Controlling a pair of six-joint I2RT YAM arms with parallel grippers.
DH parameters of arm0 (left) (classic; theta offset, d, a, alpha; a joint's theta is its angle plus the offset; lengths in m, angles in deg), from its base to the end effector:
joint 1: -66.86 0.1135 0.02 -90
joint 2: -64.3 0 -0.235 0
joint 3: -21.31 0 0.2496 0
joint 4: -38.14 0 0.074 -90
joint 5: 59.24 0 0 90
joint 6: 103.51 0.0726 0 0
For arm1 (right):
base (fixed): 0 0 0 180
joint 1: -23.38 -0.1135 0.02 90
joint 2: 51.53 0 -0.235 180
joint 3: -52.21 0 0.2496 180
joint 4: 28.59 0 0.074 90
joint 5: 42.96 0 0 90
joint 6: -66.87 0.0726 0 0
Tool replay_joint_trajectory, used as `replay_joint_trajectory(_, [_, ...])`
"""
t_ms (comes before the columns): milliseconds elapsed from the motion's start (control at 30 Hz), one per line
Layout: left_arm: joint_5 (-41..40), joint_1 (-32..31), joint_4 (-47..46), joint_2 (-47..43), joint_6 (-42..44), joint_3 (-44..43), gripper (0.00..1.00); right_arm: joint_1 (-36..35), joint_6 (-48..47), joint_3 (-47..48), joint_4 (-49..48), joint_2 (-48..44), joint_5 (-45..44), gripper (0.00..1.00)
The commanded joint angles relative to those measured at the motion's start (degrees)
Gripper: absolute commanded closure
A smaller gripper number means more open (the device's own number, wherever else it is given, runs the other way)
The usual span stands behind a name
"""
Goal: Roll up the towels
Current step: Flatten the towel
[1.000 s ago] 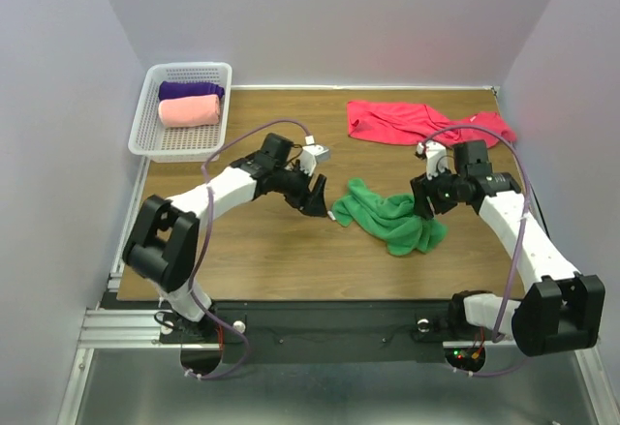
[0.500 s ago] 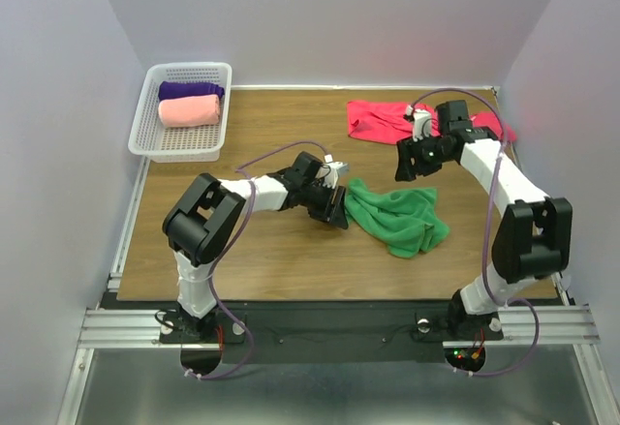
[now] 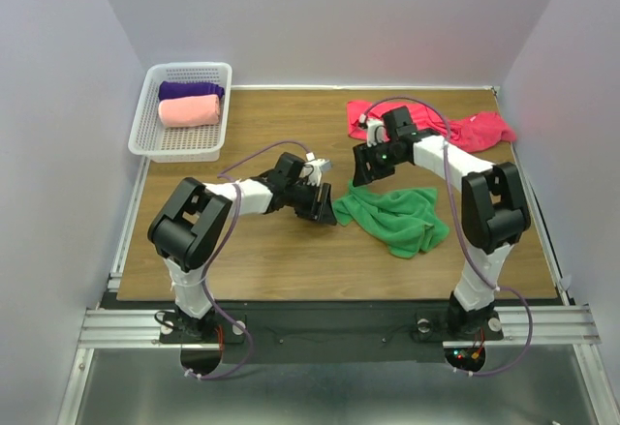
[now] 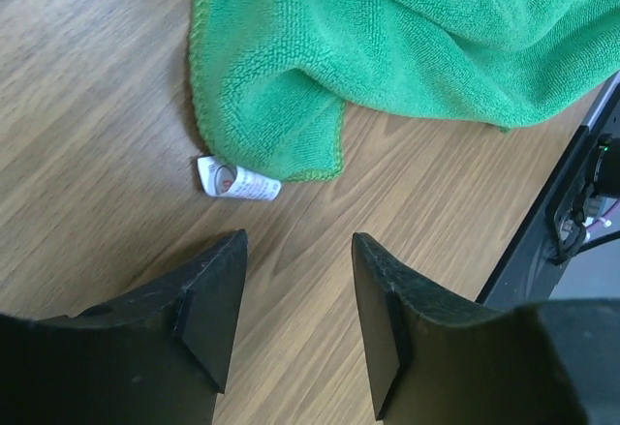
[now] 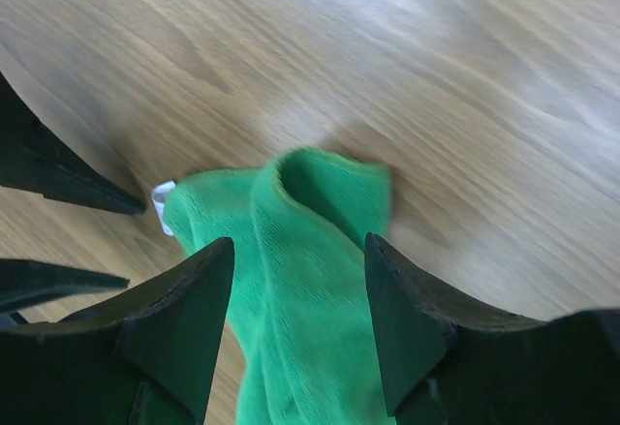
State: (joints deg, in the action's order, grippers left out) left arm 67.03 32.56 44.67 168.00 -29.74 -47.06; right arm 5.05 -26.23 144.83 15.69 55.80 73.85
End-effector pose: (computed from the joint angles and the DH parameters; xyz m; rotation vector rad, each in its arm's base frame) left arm 0.2881 -0.2485 0.1090 0.7201 2.3037 -1.1627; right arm 0.3722 0.1578 0.1555 -0.6476 2.5046 0.7047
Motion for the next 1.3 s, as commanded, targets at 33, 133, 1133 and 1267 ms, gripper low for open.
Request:
replay_joint_trajectory(33, [0.64, 1.78, -1.32, -2.1, -0.29, 1.46, 0.39, -2.85, 2.83, 2.84, -4.88, 3.41, -0.09, 0.4])
replay_joint_trajectory(133, [0.82, 1.78, -1.32, -1.22, -0.73, 0.58, 0.36, -3.47, 2.92, 3.28, -4.97, 4.73, 0.17, 0.44])
replay_joint_trajectory(1133, [-16.83, 6.88, 24.05, -6.01, 20.22, -15.5, 1.0, 14.71, -11.31, 5.57, 8.91, -19.32, -3.95, 0.99])
replay_joint_trajectory(1267, [-20.89, 7.41, 30.22, -16.05, 30.36, -15.51, 1.0, 15.87, -15.97, 4.43, 11.63, -24.09, -1.68, 0.99])
